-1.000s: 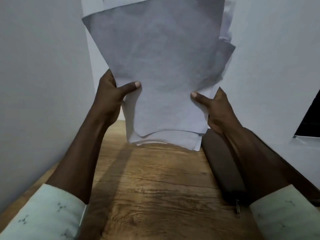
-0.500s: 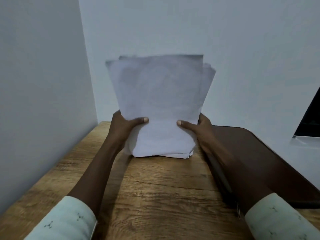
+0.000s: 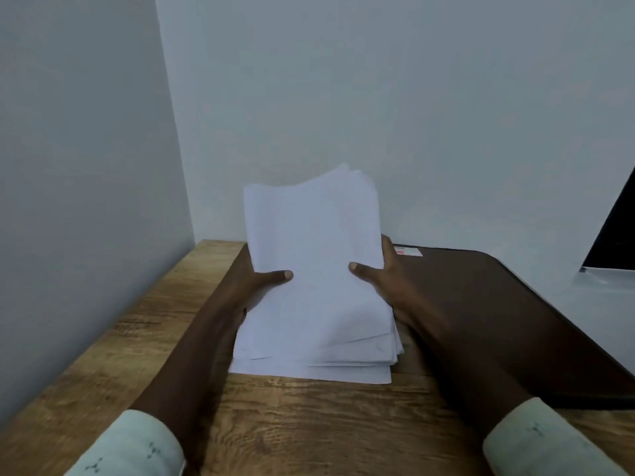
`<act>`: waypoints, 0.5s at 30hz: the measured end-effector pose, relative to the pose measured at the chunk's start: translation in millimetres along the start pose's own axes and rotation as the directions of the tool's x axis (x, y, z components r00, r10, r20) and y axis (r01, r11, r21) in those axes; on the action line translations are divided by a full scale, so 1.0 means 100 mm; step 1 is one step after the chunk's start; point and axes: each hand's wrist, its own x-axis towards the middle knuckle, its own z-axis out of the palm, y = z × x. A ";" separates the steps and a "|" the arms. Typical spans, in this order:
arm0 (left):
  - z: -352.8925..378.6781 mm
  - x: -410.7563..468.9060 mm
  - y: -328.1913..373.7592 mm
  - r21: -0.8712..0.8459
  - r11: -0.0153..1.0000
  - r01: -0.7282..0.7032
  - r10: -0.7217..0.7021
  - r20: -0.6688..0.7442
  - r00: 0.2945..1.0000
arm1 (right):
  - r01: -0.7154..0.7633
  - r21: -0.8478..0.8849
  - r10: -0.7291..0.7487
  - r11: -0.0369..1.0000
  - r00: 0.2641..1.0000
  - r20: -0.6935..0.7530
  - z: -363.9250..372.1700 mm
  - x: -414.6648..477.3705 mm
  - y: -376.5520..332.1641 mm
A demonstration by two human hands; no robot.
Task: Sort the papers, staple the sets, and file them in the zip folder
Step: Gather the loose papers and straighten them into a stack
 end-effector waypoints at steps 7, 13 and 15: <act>0.40 -0.07 0.66 0.231 0.964 -0.128 0.181 -0.223 0.958 | 0.159 -0.829 -0.578 0.536 0.785 -0.223 0.20 -0.53 -1.29; 0.52 -0.12 0.54 -0.379 0.925 0.019 -0.057 -0.091 0.994 | 0.398 -0.850 -0.355 0.345 0.894 0.274 0.94 -0.75 -0.82; 0.33 -0.09 0.32 -0.378 0.925 0.029 -0.125 -0.234 0.964 | 0.364 -0.708 -0.174 0.605 0.928 0.328 0.79 -0.72 -0.78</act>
